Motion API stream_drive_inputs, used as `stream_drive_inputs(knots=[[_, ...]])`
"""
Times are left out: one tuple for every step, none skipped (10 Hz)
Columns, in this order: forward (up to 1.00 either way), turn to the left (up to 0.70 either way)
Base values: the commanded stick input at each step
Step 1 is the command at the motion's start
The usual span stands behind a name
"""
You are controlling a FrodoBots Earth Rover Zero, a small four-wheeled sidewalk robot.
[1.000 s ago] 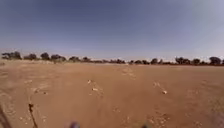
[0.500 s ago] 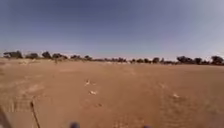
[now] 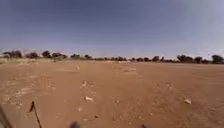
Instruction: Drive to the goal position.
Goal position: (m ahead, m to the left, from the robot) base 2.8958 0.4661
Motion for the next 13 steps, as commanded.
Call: stream_drive_inputs(knots=[[0.7,0.0],[0.7,0.0],[0.7,0.0],[0.7,0.0],[0.7,0.0],[0.7,0.0],[0.7,0.0],[0.7,0.0],[0.7,0.0],[0.7,0.0],[0.7,0.0],[0.7,0.0],[0.7,0.0]])
